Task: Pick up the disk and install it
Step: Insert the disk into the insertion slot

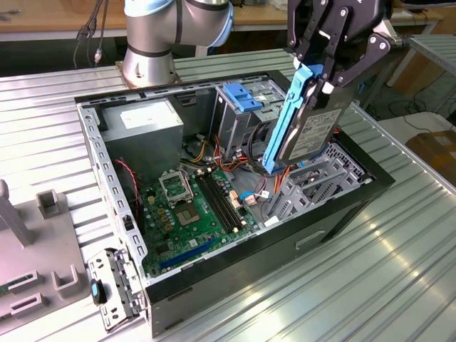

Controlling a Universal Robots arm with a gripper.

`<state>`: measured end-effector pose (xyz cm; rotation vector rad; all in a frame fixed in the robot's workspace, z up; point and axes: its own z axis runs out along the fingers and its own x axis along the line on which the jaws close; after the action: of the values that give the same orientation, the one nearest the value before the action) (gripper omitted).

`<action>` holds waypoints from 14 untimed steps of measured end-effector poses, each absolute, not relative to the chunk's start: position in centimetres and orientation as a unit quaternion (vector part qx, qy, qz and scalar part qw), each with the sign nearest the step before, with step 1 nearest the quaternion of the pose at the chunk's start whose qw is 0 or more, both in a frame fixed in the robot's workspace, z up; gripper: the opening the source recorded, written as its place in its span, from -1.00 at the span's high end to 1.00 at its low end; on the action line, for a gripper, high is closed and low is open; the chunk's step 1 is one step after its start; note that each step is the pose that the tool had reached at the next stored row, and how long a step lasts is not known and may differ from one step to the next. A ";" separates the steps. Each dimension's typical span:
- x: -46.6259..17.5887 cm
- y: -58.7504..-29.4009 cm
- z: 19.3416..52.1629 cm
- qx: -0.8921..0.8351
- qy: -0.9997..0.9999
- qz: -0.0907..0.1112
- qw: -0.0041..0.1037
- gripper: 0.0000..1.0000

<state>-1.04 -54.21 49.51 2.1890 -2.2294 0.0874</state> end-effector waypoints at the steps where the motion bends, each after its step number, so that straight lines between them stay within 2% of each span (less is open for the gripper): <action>1: -0.9 -54.4 49.5 0.700 -0.713 0.028 0.008 0.25; 14: 4.8 -55.1 48.5 0.700 -0.713 0.033 0.013 0.25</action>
<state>4.80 -55.10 48.51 2.1817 -2.2217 0.1032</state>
